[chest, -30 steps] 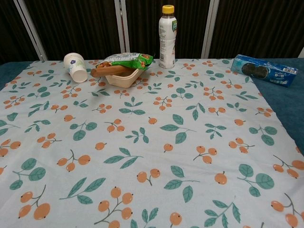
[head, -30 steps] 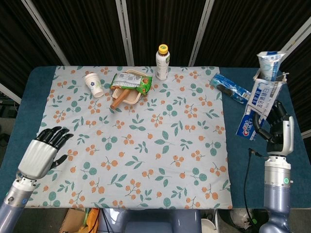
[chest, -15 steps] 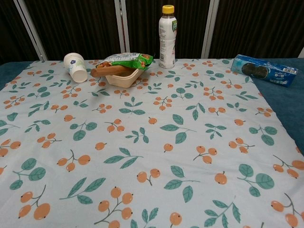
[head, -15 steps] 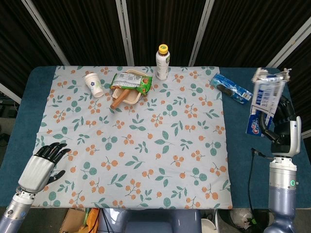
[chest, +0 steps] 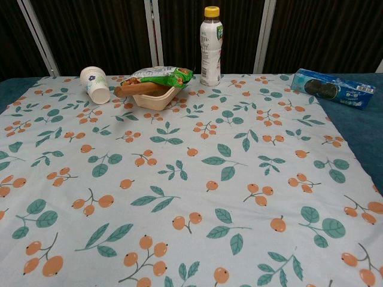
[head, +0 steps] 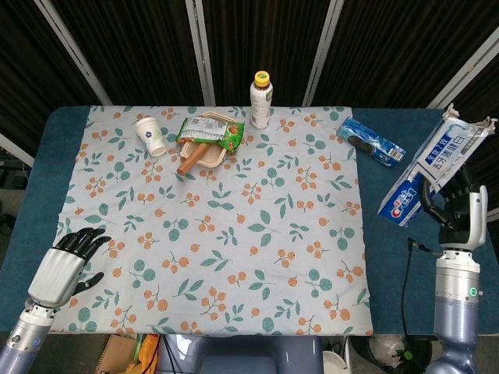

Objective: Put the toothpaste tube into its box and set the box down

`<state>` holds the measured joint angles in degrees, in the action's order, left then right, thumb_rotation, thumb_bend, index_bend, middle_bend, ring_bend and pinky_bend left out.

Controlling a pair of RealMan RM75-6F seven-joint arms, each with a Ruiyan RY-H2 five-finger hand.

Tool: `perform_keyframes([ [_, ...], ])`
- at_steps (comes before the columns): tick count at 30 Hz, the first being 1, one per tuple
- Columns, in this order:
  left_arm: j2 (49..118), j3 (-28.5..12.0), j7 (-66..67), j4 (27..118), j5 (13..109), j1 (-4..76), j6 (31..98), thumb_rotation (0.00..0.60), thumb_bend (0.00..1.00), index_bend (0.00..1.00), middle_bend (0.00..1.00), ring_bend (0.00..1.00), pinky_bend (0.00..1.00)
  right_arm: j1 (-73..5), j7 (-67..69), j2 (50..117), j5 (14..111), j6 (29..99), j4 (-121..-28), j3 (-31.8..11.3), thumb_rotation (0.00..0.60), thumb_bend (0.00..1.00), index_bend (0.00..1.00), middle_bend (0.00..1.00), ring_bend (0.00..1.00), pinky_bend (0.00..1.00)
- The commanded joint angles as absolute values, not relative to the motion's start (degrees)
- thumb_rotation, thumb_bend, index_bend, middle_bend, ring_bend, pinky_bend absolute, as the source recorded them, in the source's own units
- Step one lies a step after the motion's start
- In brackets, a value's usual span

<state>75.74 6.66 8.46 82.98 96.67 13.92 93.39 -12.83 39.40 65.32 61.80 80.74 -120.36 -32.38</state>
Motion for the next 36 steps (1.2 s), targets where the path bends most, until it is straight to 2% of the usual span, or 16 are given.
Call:
perform_keyframes([
  [1, 75.7, 6.4, 8.4, 82.9, 96.9, 13.8, 93.2, 0.600, 0.02, 0.25, 0.21, 0.21, 0.30, -13.7, 35.0, 64.6, 62.5, 77.6, -118.9, -29.3, 0.600, 0.44, 0.44, 0.53, 0.49, 0.49],
  [8, 75.4, 5.7, 7.6, 82.7, 97.4, 13.6, 92.8, 0.600, 0.02, 0.25, 0.21, 0.21, 0.30, -17.4, 16.0, 66.5, 66.4, 70.6, -113.9, -18.5, 0.600, 0.43, 0.44, 0.53, 0.49, 0.49],
  [11, 75.3, 5.4, 7.3, 82.3, 97.6, 13.5, 92.6, 0.600, 0.02, 0.25, 0.21, 0.21, 0.30, -18.7, 7.3, 69.6, 69.2, 68.3, -111.7, -12.9, 0.600, 0.43, 0.44, 0.53, 0.49, 0.49],
  [17, 75.3, 5.1, 7.1, 81.6, 98.0, 13.6, 92.0, 0.600, 0.02, 0.25, 0.21, 0.21, 0.30, -20.0, -7.3, 78.3, 73.7, 66.7, -105.2, -4.7, 0.600, 0.44, 0.44, 0.53, 0.49, 0.49],
  [25, 75.3, 5.0, 6.7, 81.5, 98.2, 13.5, 91.0, 0.600, 0.02, 0.25, 0.21, 0.21, 0.30, -20.3, -14.9, 86.9, 74.2, 67.4, -99.6, -2.6, 0.600, 0.44, 0.44, 0.53, 0.49, 0.49],
  [31, 75.2, 4.7, 6.4, 81.8, 98.3, 13.2, 90.7, 0.600, 0.02, 0.24, 0.21, 0.21, 0.30, -21.4, -20.5, 94.4, 72.5, 67.8, -95.1, -3.7, 0.600, 0.44, 0.42, 0.53, 0.47, 0.49],
  [33, 75.1, 4.5, 6.2, 81.9, 98.2, 13.1, 90.7, 0.600, 0.02, 0.24, 0.21, 0.21, 0.30, -21.8, -21.9, 96.6, 72.0, 68.1, -93.8, -4.2, 0.600, 0.44, 0.32, 0.47, 0.38, 0.46],
  [35, 75.1, 4.4, 6.0, 81.9, 98.2, 13.0, 90.7, 0.600, 0.02, 0.24, 0.21, 0.21, 0.30, -22.2, -23.2, 97.7, 71.3, 67.9, -93.4, -4.6, 0.600, 0.43, 0.13, 0.31, 0.21, 0.37],
  [36, 75.1, 4.3, 5.8, 81.9, 98.2, 13.0, 90.6, 0.600, 0.02, 0.24, 0.21, 0.21, 0.30, -22.5, -24.2, 98.2, 70.5, 67.5, -93.5, -4.8, 0.600, 0.43, 0.08, 0.26, 0.16, 0.34],
])
